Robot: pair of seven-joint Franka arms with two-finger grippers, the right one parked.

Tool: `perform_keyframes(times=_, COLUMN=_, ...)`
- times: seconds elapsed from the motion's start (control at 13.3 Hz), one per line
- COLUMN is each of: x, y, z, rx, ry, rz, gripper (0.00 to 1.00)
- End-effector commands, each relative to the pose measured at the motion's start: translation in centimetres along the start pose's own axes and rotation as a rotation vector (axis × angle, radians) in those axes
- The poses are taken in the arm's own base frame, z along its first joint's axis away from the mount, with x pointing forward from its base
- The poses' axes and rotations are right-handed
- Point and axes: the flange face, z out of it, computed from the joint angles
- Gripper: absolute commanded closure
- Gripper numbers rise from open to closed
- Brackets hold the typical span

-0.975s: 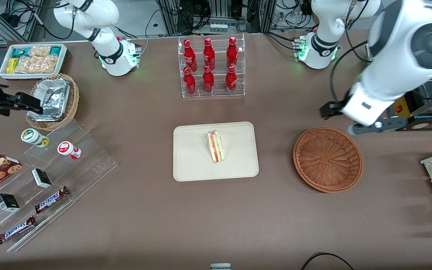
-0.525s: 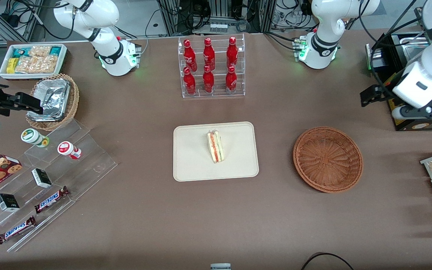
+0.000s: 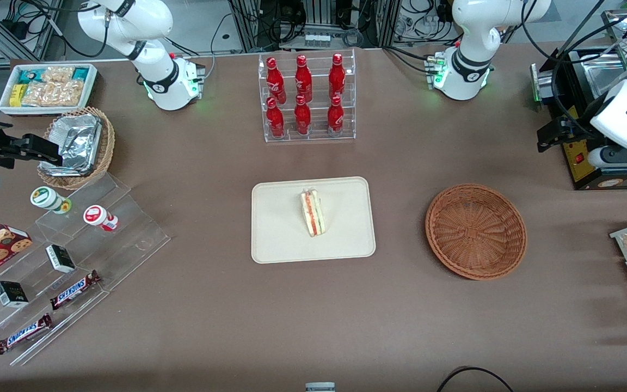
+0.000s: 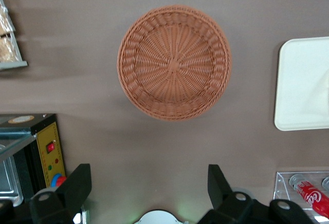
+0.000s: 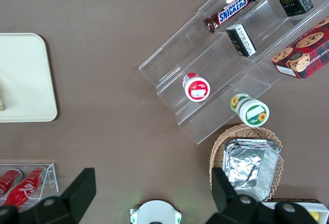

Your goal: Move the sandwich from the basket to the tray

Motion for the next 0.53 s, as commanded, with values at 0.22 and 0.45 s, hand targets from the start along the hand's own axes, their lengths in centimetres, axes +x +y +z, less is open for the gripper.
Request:
perform_keyframes(times=0.22, x=2.39, y=0.76, z=-1.11, rx=-0.007, ry=0.02, rz=0.034, gripper=0.0)
perform_keyframes(times=0.45, x=2.4, y=0.75, z=-0.99, rx=-0.005, ry=0.014, rz=0.048, gripper=0.0)
